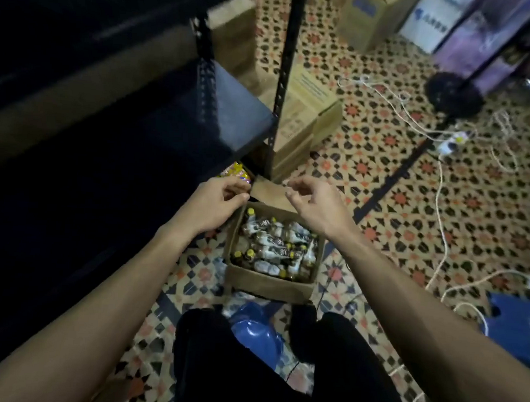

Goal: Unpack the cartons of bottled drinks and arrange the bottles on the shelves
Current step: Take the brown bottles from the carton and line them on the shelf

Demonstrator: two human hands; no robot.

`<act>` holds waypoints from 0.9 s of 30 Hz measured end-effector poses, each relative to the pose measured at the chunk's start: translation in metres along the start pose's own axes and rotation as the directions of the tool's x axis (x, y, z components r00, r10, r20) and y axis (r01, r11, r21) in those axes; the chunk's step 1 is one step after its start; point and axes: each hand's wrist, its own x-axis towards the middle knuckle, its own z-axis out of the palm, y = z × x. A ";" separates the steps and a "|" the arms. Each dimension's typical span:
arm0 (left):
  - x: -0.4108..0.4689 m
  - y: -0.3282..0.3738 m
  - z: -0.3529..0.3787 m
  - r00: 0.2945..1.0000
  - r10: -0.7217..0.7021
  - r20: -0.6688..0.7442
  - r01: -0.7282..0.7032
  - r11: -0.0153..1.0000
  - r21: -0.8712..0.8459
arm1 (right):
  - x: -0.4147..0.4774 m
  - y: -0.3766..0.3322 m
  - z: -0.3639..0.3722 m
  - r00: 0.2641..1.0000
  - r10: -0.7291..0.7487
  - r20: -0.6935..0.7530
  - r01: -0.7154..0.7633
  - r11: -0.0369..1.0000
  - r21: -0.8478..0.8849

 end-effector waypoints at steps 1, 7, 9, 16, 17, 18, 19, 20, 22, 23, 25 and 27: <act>0.009 -0.012 0.013 0.999 -0.016 0.036 0.016 1.000 0.015 | 0.002 0.016 0.008 1.000 0.016 0.014 -0.016 0.999 -0.029; 0.073 -0.092 0.100 0.975 -0.063 0.213 0.038 0.992 0.118 | 0.025 0.121 0.068 0.973 0.191 0.127 -0.184 0.981 -0.060; 0.094 -0.122 0.130 0.964 -0.072 0.257 0.025 0.983 0.180 | 0.041 0.155 0.094 0.966 0.214 0.147 -0.205 0.976 -0.078; 0.150 -0.244 0.213 0.906 -0.201 0.372 0.030 0.908 0.418 | 0.102 0.250 0.191 0.902 0.366 0.231 -0.335 0.928 -0.163; 0.155 -0.263 0.222 0.899 -0.220 0.380 0.035 0.898 0.438 | 0.112 0.261 0.206 0.893 0.378 0.246 -0.344 0.924 -0.170; 0.159 -0.278 0.229 0.894 -0.232 0.383 0.038 0.892 0.451 | 0.120 0.272 0.220 0.882 0.397 0.255 -0.358 0.915 -0.185; 0.163 -0.290 0.235 0.892 -0.239 0.383 0.038 0.885 0.464 | 0.128 0.282 0.232 0.872 0.417 0.256 -0.373 0.905 -0.202; 0.168 -0.305 0.240 0.891 -0.246 0.382 0.039 0.879 0.476 | 0.136 0.294 0.246 0.863 0.436 0.257 -0.391 0.896 -0.208; 0.174 -0.327 0.247 0.887 -0.263 0.378 0.055 0.875 0.480 | 0.145 0.313 0.267 0.841 0.472 0.265 -0.436 0.881 -0.185; 0.179 -0.341 0.250 0.887 -0.277 0.370 0.072 0.874 0.480 | 0.152 0.324 0.280 0.835 0.477 0.274 -0.440 0.878 -0.189; 0.187 -0.361 0.254 0.880 -0.297 0.370 0.088 0.869 0.487 | 0.159 0.342 0.301 0.827 0.477 0.296 -0.427 0.877 -0.220; 0.194 -0.380 0.258 0.875 -0.313 0.369 0.110 0.872 0.478 | 0.166 0.358 0.325 0.827 0.470 0.310 -0.396 0.877 -0.272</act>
